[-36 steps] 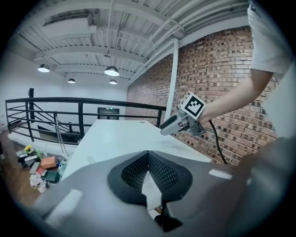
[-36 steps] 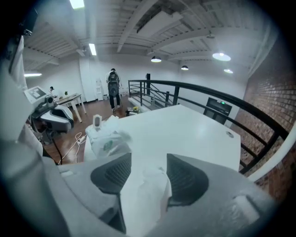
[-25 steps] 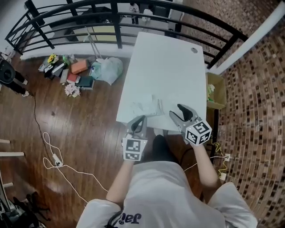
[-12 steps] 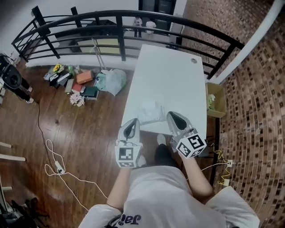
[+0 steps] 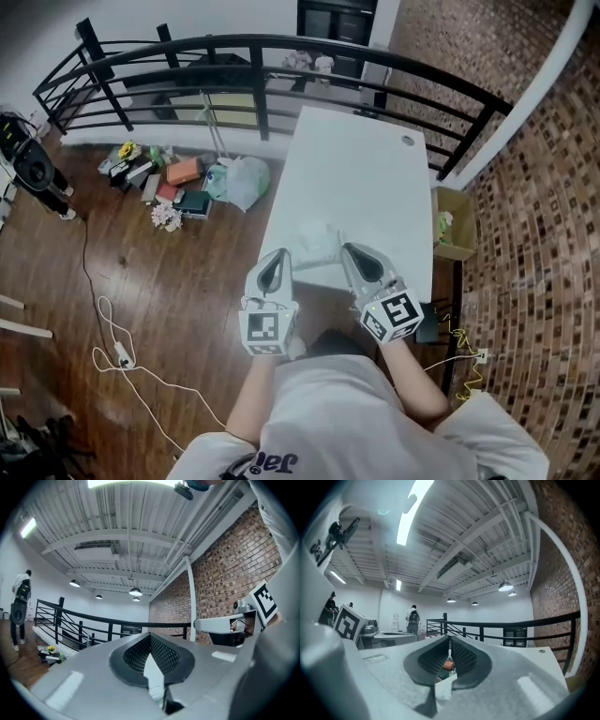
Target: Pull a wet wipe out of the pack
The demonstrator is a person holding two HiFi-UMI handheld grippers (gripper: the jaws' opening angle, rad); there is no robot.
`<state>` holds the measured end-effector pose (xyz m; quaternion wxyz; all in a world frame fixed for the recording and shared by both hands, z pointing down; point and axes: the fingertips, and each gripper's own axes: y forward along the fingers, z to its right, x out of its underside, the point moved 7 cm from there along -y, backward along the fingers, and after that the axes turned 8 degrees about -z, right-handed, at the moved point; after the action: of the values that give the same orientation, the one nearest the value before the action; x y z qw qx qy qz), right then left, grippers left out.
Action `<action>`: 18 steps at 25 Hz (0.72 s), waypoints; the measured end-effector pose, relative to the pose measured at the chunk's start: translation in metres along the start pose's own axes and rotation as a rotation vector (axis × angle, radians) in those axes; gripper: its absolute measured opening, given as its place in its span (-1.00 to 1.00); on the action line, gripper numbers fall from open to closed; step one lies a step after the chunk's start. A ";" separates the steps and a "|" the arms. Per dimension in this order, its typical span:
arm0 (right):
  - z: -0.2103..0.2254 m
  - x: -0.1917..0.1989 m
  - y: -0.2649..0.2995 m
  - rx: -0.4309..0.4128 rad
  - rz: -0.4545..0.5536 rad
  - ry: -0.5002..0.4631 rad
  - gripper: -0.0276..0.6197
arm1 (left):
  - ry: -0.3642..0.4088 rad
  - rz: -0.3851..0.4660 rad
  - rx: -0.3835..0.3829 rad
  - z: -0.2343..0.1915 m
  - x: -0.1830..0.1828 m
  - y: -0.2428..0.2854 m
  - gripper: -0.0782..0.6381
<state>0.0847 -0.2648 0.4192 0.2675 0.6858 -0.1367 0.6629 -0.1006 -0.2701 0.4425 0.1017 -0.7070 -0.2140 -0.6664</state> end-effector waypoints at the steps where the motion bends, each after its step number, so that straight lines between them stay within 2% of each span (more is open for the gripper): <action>1: 0.001 -0.002 -0.003 -0.002 0.001 0.000 -0.90 | -0.004 -0.001 -0.002 0.004 -0.001 0.000 -0.74; 7: -0.008 -0.013 -0.033 -0.020 0.036 -0.033 -0.90 | -0.040 0.053 0.005 0.041 -0.024 -0.023 -0.74; 11: -0.015 0.003 -0.087 -0.018 0.006 -0.039 -0.90 | -0.039 0.018 -0.020 0.081 -0.009 -0.045 -0.74; 15: -0.007 0.035 -0.165 0.012 -0.049 0.023 -0.90 | -0.047 -0.030 -0.005 0.155 0.014 -0.068 -0.74; 18: 0.003 0.060 -0.209 0.034 -0.082 0.080 -0.93 | 0.002 -0.069 0.051 0.218 0.028 -0.085 -0.74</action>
<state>0.2061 -0.0851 0.4398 0.2880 0.6682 -0.0866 0.6805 0.0586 -0.0967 0.4383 0.0969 -0.6955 -0.2551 -0.6646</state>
